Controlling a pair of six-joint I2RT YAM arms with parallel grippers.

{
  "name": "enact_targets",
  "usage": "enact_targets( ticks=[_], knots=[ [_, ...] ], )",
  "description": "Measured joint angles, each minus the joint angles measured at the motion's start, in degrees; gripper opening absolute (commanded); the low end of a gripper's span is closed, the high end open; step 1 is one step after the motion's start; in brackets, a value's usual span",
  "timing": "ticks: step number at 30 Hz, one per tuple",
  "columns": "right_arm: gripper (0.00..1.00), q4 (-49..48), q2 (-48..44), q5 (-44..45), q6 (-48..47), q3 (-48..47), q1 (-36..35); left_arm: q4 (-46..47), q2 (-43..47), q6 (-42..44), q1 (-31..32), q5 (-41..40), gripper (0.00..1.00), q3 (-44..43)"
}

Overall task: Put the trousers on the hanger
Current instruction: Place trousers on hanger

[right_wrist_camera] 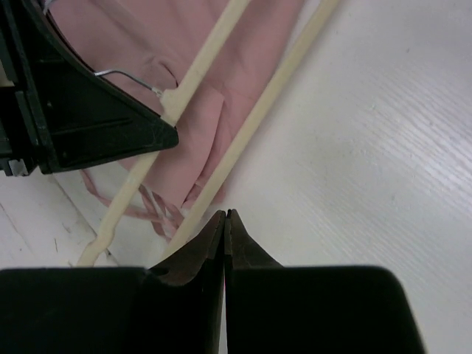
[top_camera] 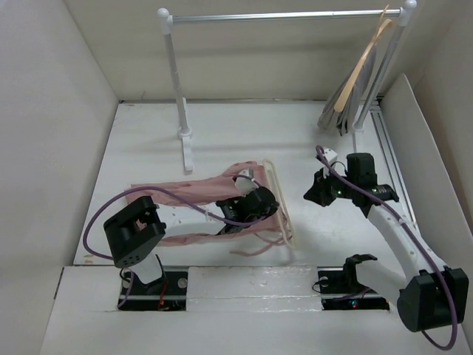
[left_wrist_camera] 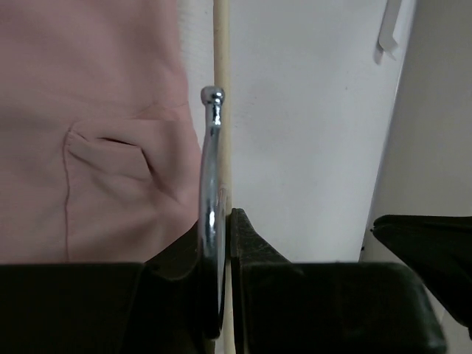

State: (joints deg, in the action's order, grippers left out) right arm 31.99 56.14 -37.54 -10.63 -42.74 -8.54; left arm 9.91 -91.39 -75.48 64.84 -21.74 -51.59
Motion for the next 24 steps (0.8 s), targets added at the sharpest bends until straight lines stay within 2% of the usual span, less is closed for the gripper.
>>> enact_targets(
  ticks=[3, 7, 16, 18, 19, 20, 24],
  knots=[
    [0.10, -4.5, 3.1, -2.3, -0.1, 0.0, -0.4, 0.3, -0.5, -0.3, 0.0, -1.2, 0.00, 0.6],
    [0.27, -10.2, 7.3, -2.5, 0.8, 0.1, -3.3, 1.3, -1.8, -0.5, 0.0, -1.9, 0.00, 0.6],
    [0.26, -21.4, 18.5, -1.4, 5.2, 1.8, -10.1, 0.3, -3.6, -0.7, -0.1, -2.9, 0.00, 0.6],
    [0.29, -23.0, 20.3, -0.6, 6.0, 1.8, -11.5, 0.6, -4.0, -0.7, -0.1, -2.9, 0.00, 0.6],
    [0.35, -23.6, 21.1, -0.2, 6.4, 1.8, -12.0, 0.7, -4.2, -0.6, -0.2, -2.9, 0.00, 0.6],
    [0.37, -24.2, 21.7, 0.2, 6.8, 1.8, -12.5, 0.7, -4.3, -0.6, -0.4, -2.8, 0.00, 0.6],
    [0.38, -27.1, 24.4, 1.2, 8.1, 1.8, -13.3, 1.2, -4.7, -0.4, -0.7, -2.7, 0.00, 0.6]
  ],
)
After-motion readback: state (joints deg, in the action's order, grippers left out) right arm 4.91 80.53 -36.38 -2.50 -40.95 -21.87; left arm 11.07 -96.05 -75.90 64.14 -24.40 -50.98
